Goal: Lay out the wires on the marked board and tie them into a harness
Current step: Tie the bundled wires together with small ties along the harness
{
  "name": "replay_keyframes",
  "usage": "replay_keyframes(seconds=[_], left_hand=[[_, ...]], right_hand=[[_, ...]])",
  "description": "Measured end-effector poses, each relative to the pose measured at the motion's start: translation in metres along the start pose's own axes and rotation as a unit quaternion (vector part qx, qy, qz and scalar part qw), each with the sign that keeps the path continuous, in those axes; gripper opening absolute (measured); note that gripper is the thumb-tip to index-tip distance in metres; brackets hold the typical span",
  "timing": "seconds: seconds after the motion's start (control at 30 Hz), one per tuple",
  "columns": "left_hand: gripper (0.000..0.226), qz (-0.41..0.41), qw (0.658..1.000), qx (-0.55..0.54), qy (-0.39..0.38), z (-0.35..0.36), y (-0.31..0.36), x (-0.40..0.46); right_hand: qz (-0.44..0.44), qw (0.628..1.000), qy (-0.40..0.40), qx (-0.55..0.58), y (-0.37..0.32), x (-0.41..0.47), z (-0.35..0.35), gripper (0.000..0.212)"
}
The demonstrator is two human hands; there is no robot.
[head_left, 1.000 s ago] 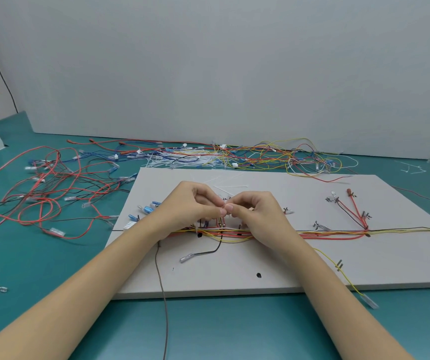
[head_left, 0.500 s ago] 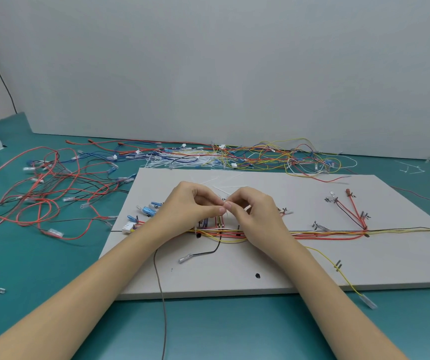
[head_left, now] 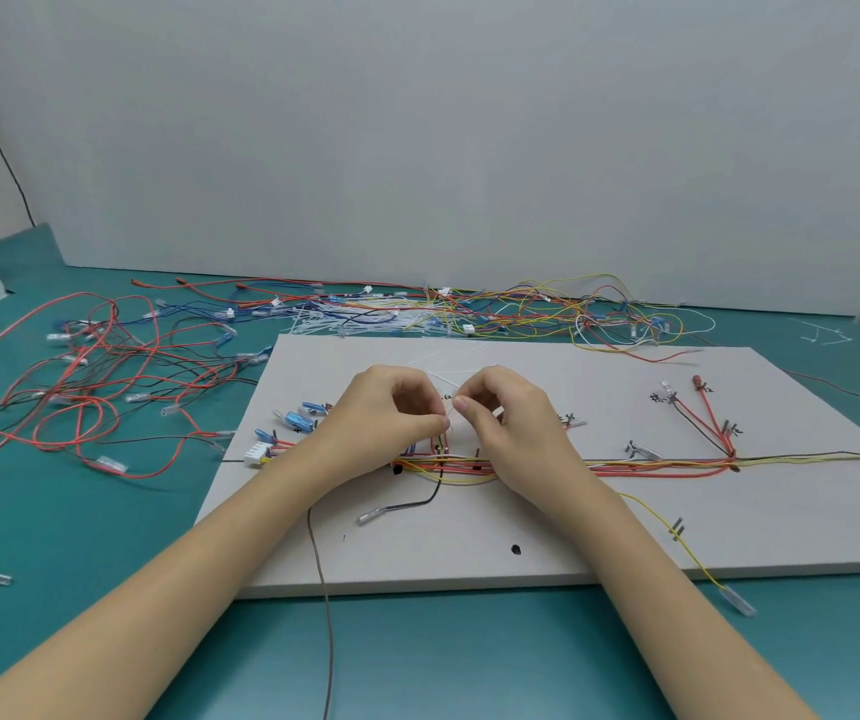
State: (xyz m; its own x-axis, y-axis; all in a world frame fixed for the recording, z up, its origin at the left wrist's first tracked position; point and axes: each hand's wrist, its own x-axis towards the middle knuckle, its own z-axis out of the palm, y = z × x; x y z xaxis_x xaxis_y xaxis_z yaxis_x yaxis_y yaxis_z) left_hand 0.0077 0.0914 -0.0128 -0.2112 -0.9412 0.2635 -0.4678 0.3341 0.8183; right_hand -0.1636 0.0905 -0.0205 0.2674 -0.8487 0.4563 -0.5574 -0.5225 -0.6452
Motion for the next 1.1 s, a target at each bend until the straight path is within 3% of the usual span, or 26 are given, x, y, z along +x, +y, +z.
replay_keyframes(seconds=[0.57, 0.8, 1.1], left_hand=[[0.013, -0.024, 0.999, 0.045, -0.003, 0.0041, 0.0039, -0.0014], [0.017, -0.016, 0.997, 0.074, 0.008, 0.0038, 0.0036, -0.0032], [0.012, 0.014, 0.995, 0.096, 0.028, 0.0062, 0.0051, -0.0046]], right_hand=[[0.009, 1.0, 0.017, 0.016, 0.0003, 0.0019, -0.0032, 0.009], [0.084, 0.993, 0.023, 0.084, -0.0077, 0.0009, -0.0001, 0.017], [0.111, 0.993, -0.027, 0.039, -0.0075, 0.0002, 0.0012, 0.024]])
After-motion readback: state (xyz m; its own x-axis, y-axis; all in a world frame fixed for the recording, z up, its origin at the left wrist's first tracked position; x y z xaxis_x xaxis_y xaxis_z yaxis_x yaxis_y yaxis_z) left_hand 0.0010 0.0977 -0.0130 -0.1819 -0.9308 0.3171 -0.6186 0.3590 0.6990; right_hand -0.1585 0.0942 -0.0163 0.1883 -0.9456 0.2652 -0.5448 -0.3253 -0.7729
